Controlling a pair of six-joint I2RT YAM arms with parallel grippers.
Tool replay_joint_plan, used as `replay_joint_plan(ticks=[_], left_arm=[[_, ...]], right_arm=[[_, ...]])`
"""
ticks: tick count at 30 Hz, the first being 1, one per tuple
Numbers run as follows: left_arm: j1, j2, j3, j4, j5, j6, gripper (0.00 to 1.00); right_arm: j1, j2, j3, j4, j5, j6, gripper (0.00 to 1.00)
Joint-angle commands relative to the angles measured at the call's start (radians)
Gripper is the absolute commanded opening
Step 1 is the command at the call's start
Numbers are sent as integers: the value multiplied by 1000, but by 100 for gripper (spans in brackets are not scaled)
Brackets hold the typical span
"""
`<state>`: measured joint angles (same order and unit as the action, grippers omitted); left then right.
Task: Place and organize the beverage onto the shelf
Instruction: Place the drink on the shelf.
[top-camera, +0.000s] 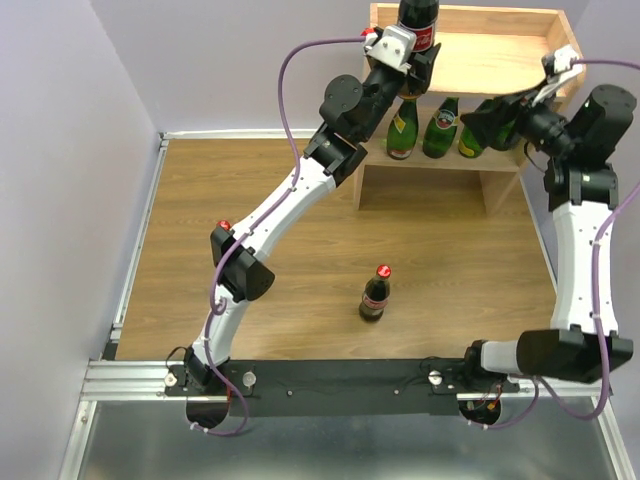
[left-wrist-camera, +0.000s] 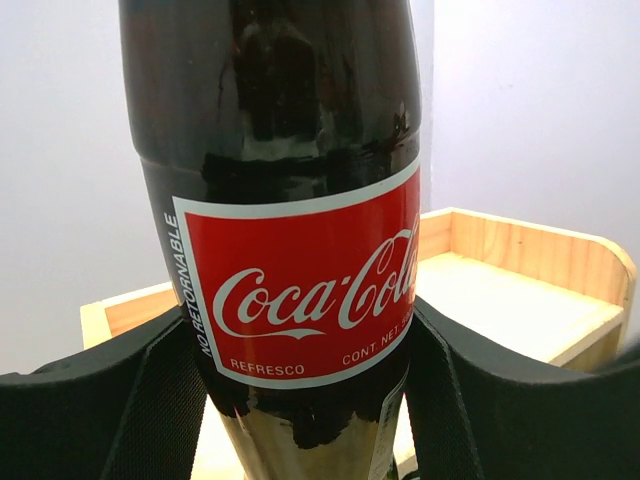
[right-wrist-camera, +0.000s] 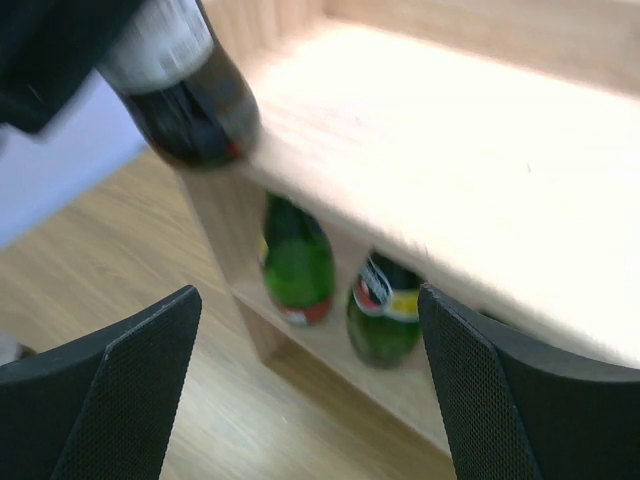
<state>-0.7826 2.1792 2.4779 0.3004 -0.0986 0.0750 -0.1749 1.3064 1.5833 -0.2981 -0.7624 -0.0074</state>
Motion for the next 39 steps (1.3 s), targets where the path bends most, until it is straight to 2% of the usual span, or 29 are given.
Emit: replay_joint_plan(ticks=[1, 5, 17, 27, 39], left_arm=[[8, -24, 85, 233, -35, 14, 0], [13, -15, 88, 238, -30, 9, 0], [19, 4, 95, 261, -23, 2, 0], [17, 5, 92, 260, -18, 2, 0], [19, 11, 87, 263, -3, -1, 0]], right_arm=[[3, 97, 168, 230, -224, 240, 94], [17, 211, 300, 367, -285, 430, 94], [115, 401, 644, 467, -324, 575, 95], [227, 520, 799, 461, -267, 593, 96], [282, 603, 871, 435, -186, 552, 93]])
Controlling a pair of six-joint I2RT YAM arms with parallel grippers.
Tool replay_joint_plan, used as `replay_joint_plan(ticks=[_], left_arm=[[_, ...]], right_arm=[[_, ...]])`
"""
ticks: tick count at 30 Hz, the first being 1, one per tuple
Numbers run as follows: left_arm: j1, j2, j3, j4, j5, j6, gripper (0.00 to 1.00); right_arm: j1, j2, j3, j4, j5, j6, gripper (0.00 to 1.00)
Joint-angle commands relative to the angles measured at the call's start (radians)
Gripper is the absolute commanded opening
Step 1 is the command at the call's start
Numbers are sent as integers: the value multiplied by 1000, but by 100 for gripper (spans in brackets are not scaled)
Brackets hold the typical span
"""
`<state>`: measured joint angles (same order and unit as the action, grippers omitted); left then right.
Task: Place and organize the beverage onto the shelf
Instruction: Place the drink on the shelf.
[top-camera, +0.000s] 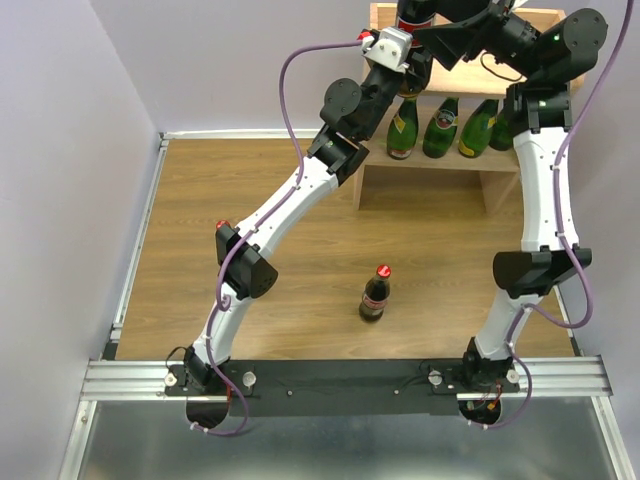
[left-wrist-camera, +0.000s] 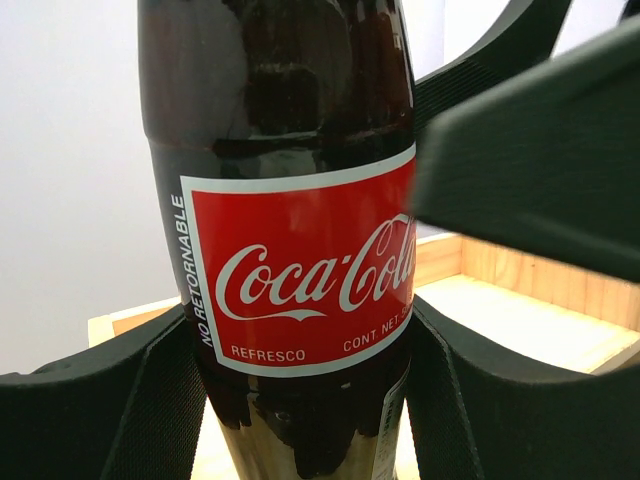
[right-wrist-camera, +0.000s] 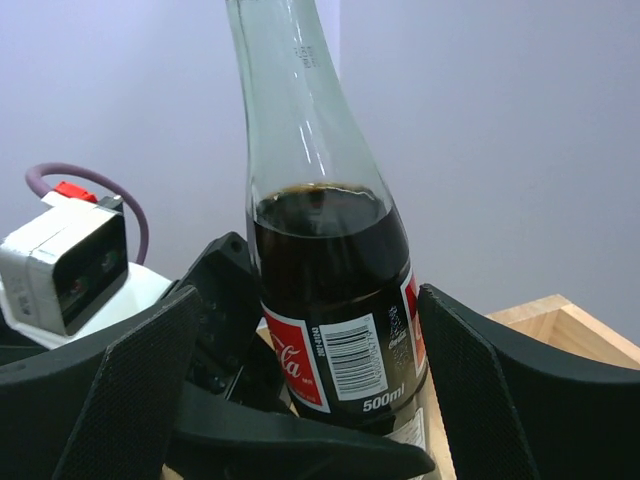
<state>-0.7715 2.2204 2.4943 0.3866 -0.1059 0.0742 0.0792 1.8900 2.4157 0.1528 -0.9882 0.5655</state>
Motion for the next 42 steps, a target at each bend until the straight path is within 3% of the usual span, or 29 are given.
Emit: replay_joint_plan(ticks=[1, 16, 25, 29, 32, 35, 40, 42], left_arm=[[8, -30, 71, 178, 6, -1, 0], [8, -18, 64, 186, 34, 9, 0], [8, -16, 58, 196, 35, 10, 0], [8, -19, 51, 202, 35, 7, 0], [8, -24, 41, 210, 29, 6, 0], [9, -27, 34, 212, 22, -1, 0], [11, -31, 25, 212, 14, -7, 20], [11, -31, 21, 212, 14, -11, 23]], right_arm=[[30, 21, 42, -24, 54, -27, 93], [62, 103, 121, -90, 161, -142, 85], [63, 103, 131, -121, 224, -225, 63], [63, 100, 135, -134, 259, -262, 41], [62, 98, 137, -137, 270, -282, 34], [62, 98, 137, -139, 286, -299, 33], [62, 101, 138, -137, 310, -325, 33], [63, 103, 138, -137, 316, -331, 32]])
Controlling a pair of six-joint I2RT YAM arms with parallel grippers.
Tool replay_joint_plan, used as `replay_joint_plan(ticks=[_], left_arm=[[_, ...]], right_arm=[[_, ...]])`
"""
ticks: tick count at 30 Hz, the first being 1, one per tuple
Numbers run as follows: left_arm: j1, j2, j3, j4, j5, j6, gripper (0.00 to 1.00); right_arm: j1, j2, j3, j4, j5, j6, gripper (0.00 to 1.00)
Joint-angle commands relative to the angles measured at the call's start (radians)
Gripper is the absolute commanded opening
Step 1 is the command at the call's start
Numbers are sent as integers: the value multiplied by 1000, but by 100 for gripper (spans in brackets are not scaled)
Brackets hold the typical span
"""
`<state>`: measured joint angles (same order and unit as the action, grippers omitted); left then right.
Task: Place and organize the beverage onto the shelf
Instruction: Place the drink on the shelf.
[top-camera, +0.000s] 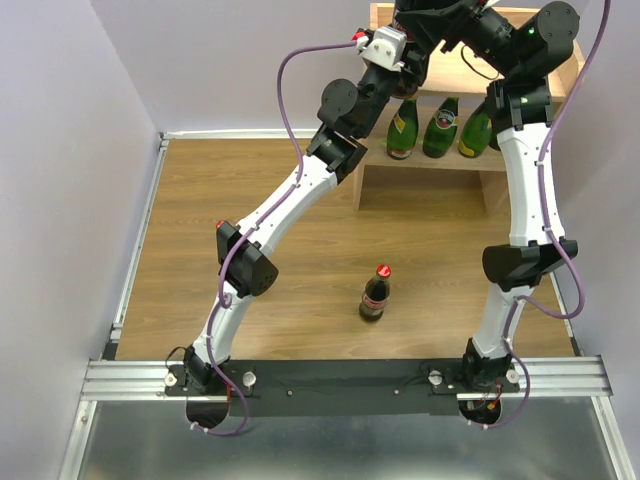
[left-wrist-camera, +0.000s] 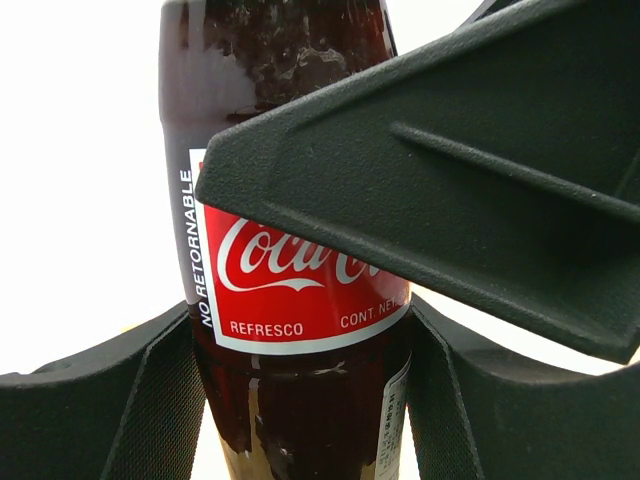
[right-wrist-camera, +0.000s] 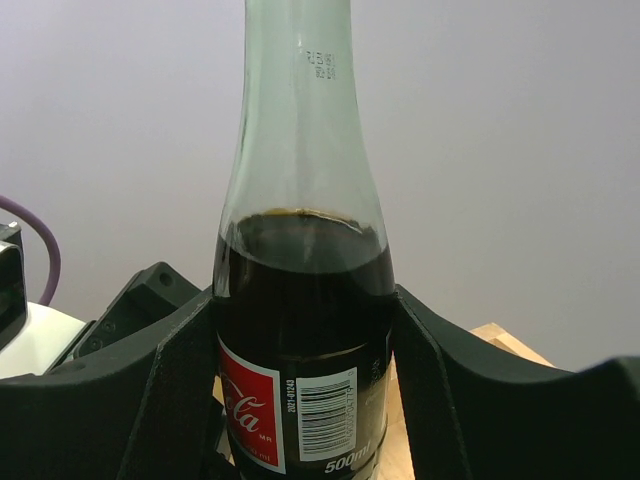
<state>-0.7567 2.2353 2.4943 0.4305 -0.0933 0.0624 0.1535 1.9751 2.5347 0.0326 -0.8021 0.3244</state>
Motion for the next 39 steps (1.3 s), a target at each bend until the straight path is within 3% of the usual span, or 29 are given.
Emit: replay_joint_plan(ticks=[1, 6, 26, 39], left_arm=[[-4, -46, 20, 168, 1, -1, 24], [-1, -46, 14, 168, 6, -6, 30], [0, -29, 5, 174, 47, 14, 35], [3, -45, -29, 174, 50, 13, 50]], right_arm=[[-11, 19, 19, -17, 133, -91, 32], [-11, 16, 15, -16, 147, -114, 31], [-11, -2, -45, -10, 61, -292, 29], [-9, -13, -68, -10, 70, -346, 29]])
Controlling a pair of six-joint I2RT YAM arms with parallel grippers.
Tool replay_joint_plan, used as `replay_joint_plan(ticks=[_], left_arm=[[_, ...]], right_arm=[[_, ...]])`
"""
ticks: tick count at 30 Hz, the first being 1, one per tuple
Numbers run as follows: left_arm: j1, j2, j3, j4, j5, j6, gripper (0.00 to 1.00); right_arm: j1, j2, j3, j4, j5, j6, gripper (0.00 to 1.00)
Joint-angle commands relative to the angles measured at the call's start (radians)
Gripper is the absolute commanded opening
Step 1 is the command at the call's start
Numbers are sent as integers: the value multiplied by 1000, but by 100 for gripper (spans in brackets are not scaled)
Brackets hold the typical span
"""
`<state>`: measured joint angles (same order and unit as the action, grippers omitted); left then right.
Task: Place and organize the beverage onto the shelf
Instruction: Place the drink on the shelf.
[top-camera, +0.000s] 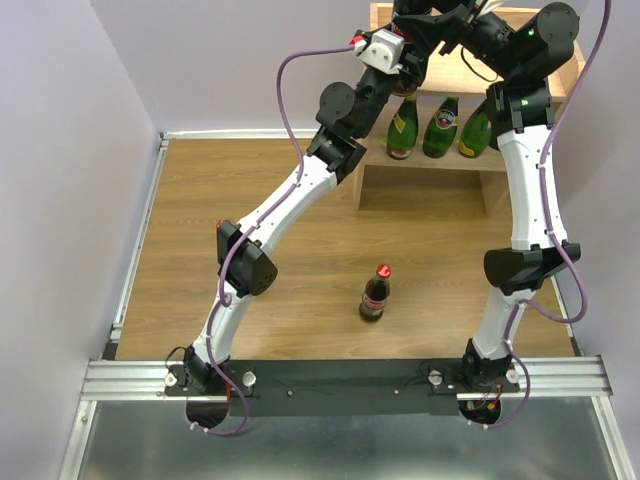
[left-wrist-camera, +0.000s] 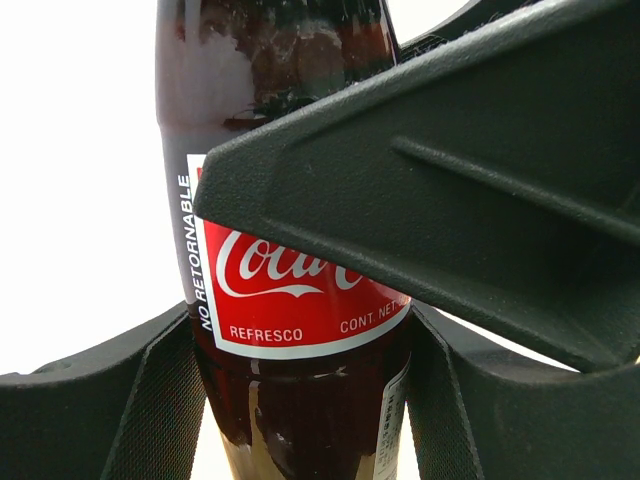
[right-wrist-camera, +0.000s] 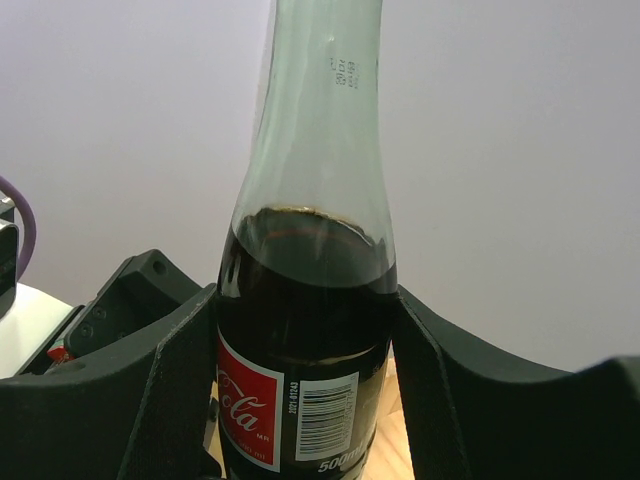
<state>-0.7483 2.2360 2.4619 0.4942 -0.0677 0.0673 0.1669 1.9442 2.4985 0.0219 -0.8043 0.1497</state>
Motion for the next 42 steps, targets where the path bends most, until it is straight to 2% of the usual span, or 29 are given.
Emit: replay_joint_plan(ticks=[1, 18, 42], left_arm=[[-5, -47, 0, 112, 25, 8, 51], [-3, -75, -49, 112, 31, 6, 67], [-8, -102, -100, 104, 39, 26, 81]], right_arm=[[-24, 18, -33, 1, 73, -173, 29], [-26, 13, -63, 0, 88, -225, 29], [-35, 6, -101, 1, 108, -225, 29]])
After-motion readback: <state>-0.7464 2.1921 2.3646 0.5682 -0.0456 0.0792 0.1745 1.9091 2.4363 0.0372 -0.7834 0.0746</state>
